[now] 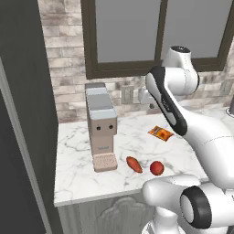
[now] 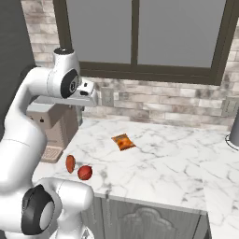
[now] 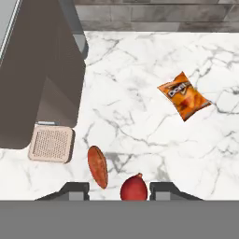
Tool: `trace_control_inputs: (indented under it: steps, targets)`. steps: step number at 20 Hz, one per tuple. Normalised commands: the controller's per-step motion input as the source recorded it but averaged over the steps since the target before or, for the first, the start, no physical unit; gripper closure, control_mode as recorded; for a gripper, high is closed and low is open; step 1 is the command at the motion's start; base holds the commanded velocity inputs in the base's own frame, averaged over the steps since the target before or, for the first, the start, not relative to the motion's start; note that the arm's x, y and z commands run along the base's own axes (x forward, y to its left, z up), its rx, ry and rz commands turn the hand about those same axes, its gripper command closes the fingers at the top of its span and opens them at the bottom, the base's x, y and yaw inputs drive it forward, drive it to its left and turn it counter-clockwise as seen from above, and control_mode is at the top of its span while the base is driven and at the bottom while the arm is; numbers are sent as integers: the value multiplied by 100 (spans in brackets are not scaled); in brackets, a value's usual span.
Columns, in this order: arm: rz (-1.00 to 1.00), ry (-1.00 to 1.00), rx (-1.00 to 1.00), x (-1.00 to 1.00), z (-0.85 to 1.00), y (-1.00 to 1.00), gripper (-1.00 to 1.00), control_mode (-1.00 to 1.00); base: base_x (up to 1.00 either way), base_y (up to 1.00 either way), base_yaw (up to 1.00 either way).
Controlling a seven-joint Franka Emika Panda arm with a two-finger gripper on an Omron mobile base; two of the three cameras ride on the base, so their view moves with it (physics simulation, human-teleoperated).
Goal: Place the sweet potato and onion inside the fridge drawer. Close the drawer after placing the vegetables.
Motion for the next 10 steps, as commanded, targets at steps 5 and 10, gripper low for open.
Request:
trace_control_inputs:
  steps: [5,10]
  targets:
    - [-2,-2,1,-42,-6,0,-100,-100,0,0,0]
    - [-12,0,10,-82,-68,-6,-100,-100,0,0,0]
